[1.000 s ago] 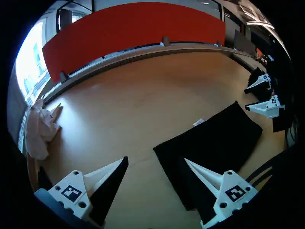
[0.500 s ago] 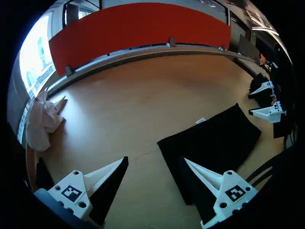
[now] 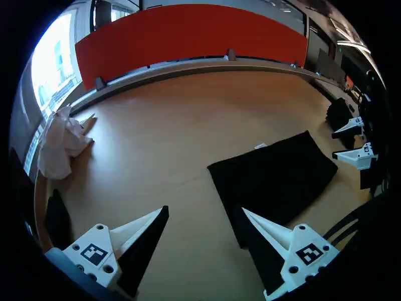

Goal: Fold towel

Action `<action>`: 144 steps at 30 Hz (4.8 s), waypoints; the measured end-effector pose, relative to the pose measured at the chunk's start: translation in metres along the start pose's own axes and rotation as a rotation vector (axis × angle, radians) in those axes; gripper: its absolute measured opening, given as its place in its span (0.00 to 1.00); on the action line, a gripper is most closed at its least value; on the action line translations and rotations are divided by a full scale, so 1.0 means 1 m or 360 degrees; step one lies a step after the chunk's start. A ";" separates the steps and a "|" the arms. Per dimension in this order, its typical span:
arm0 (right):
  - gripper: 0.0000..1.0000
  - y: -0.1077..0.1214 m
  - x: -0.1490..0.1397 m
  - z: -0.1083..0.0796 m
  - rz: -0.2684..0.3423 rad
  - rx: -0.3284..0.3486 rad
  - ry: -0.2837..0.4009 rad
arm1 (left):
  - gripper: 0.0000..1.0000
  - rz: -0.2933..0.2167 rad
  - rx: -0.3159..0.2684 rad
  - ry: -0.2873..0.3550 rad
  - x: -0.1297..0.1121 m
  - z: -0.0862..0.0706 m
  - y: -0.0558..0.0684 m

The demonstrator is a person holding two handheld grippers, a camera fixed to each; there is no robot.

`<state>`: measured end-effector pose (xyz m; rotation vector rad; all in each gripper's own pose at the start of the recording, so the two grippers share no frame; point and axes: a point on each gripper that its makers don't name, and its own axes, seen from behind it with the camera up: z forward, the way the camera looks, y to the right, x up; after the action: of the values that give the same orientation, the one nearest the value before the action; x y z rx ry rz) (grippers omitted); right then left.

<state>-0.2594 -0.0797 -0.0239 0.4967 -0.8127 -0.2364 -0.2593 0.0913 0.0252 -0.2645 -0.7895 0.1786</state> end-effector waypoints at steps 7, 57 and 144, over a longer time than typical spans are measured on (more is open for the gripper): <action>0.96 -0.012 -0.022 -0.018 -0.0005 0.0022 -0.0017 | 0.98 -0.0047 0.0028 -0.0010 -0.021 -0.018 0.003; 0.34 -0.033 -0.051 -0.002 -0.0260 0.0314 -0.0161 | 0.97 -0.0302 0.0200 -0.0029 -0.080 -0.079 -0.020; 0.04 -0.116 0.082 -0.040 -0.0616 0.0452 0.0150 | 0.98 -0.0376 0.0208 0.0087 -0.050 -0.101 -0.030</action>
<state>-0.1764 -0.1980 -0.0544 0.9276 -0.6554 -0.4538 -0.2194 0.0333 -0.0673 -0.0515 -0.7449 -0.0001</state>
